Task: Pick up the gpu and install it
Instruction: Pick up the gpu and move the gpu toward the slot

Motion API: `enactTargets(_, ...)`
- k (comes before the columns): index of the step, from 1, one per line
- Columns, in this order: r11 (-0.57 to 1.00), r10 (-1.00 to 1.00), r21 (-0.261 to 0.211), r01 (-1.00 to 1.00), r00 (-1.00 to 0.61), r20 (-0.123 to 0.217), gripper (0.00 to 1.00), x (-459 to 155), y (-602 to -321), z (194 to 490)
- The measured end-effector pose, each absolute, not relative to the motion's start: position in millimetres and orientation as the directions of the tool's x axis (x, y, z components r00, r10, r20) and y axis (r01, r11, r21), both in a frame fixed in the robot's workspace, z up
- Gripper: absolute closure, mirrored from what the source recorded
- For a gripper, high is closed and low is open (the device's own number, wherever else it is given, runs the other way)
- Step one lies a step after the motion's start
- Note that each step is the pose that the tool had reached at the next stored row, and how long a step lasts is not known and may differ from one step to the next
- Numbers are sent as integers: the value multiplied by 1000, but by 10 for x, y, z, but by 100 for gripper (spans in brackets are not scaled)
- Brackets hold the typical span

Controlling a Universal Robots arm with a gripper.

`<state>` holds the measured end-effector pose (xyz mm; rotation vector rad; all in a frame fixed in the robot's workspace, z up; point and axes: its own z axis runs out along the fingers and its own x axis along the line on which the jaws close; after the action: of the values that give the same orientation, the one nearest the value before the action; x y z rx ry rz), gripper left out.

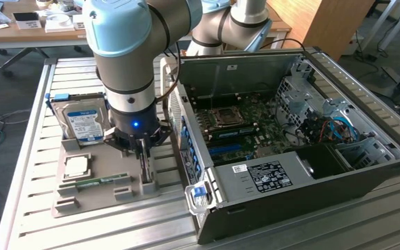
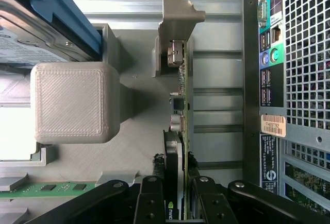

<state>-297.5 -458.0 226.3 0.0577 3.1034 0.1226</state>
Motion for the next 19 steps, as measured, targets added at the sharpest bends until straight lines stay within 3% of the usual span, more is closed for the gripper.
enactTargets(19, 996, 36, 88, 33, -999, -33, 73, -2975, -4580, 2714)
